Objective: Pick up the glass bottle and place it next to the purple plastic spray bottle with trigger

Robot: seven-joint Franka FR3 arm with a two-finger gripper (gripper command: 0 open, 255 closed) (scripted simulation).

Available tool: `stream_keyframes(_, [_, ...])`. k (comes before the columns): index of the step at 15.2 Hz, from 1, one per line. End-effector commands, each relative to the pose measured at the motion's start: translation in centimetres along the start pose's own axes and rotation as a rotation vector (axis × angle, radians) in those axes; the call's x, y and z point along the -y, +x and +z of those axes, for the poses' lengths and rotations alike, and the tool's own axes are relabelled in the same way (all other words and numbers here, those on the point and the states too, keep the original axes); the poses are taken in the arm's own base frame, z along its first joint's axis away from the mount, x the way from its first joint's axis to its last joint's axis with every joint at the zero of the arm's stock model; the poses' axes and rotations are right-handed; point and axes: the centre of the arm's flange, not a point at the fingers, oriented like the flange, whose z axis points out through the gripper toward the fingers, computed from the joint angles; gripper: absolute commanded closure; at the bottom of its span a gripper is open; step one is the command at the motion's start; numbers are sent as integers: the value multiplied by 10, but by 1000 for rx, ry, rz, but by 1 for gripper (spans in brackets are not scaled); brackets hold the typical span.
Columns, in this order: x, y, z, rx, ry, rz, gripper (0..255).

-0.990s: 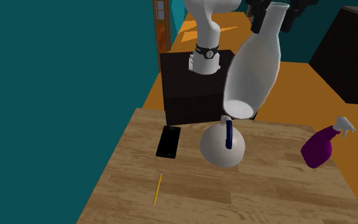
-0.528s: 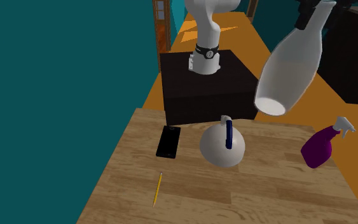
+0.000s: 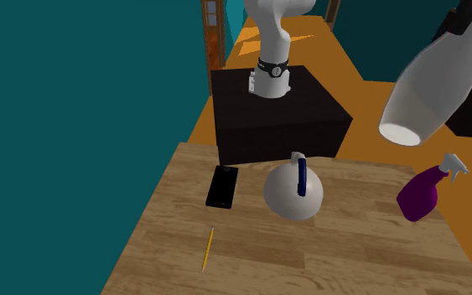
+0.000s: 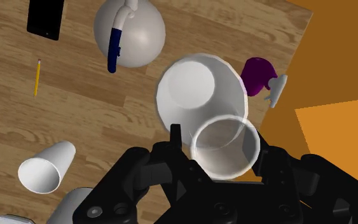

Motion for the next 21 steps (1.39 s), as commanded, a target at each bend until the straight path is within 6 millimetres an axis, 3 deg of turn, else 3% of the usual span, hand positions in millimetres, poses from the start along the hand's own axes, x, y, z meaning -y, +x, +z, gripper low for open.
stream_keyframes(1, [25, -2, 1, 0, 0, 2, 255])
stream_keyframes(19, [262, -18, 0, 0, 0, 2, 255])
stream_keyframes(20, [275, -19, 0, 0, 0, 2, 255])
stream_keyframes(21, [275, -19, 5, 0, 0, 2, 255])
